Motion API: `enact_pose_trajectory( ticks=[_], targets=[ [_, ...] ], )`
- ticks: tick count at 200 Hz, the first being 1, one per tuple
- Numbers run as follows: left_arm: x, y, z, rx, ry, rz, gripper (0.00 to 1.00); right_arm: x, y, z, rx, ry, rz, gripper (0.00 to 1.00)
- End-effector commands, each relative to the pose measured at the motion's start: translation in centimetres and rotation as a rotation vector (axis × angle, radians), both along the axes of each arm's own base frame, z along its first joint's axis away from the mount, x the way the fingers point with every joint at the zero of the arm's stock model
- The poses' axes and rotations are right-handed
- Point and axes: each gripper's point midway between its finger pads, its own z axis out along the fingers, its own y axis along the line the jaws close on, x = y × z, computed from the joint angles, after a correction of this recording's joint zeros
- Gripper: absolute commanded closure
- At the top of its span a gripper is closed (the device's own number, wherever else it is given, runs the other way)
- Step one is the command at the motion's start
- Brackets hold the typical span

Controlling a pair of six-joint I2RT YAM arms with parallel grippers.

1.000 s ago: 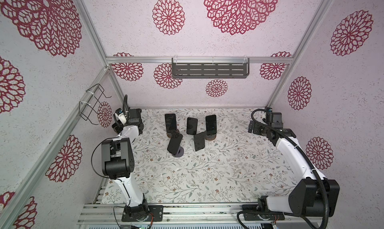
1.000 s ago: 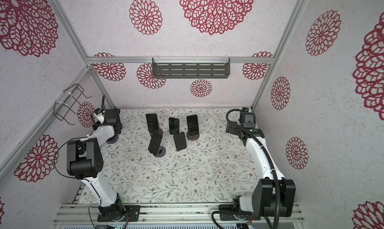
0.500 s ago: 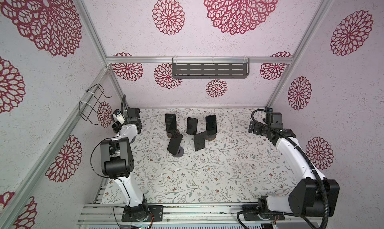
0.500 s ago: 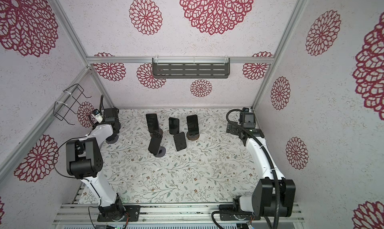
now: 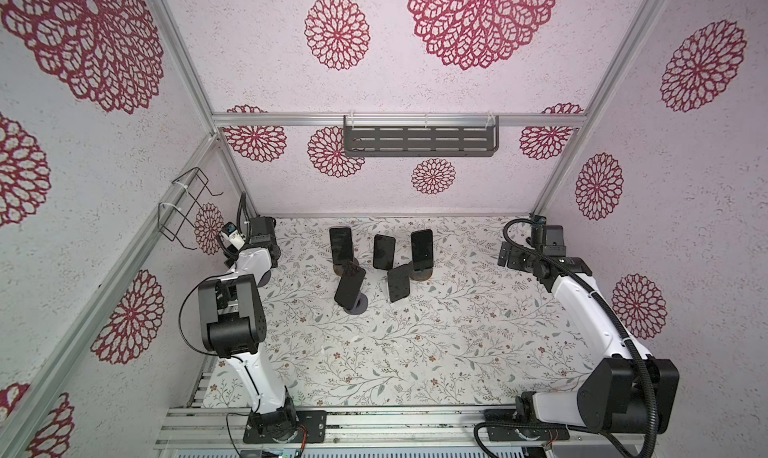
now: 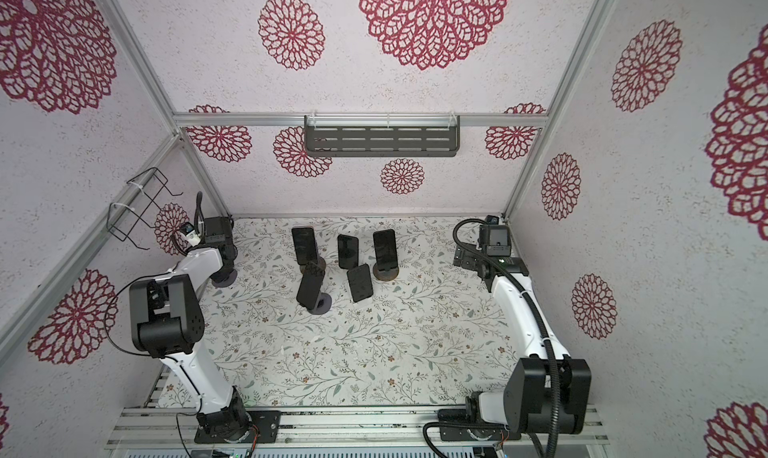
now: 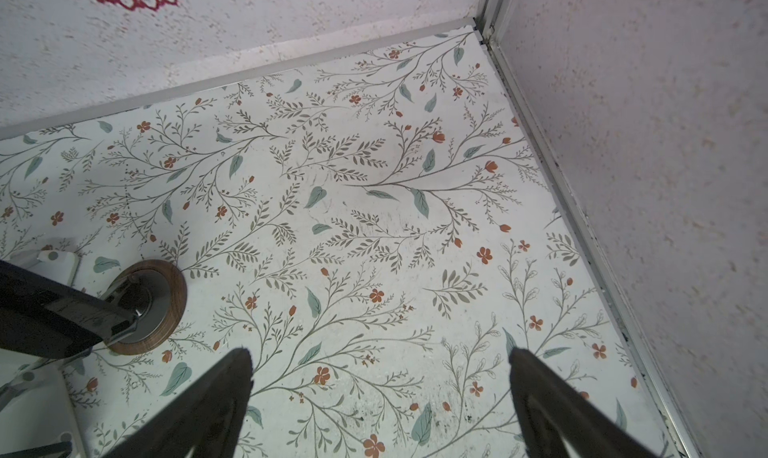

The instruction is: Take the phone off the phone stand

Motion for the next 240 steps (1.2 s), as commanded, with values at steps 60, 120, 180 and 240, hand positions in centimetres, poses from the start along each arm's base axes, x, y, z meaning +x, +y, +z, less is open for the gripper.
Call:
enact_pose_trajectory(
  ticks=[60, 120, 180, 240],
  targets=[
    [-0.4, 0.3, -3.4, -0.009, 0.057, 0.016, 0.12, 0.1, -0.4, 1.3, -0.008, -0.035, -0.018, 0.01],
    [-0.4, 0.1, -3.2, -0.007, 0.062, 0.007, 0.33, 0.3, -0.3, 1.0, 0.003, -0.03, -0.018, 0.01],
    [-0.9, -0.7, 1.1, 0.03, 0.017, -0.012, 0.43, 0.2, 0.1, 0.7, 0.019, -0.028, -0.01, 0.01],
    [-1.9, -2.7, 4.8, -0.007, -0.04, -0.072, 0.51, -0.2, 0.6, 0.8, 0.041, -0.031, 0.01, 0.01]
  ],
)
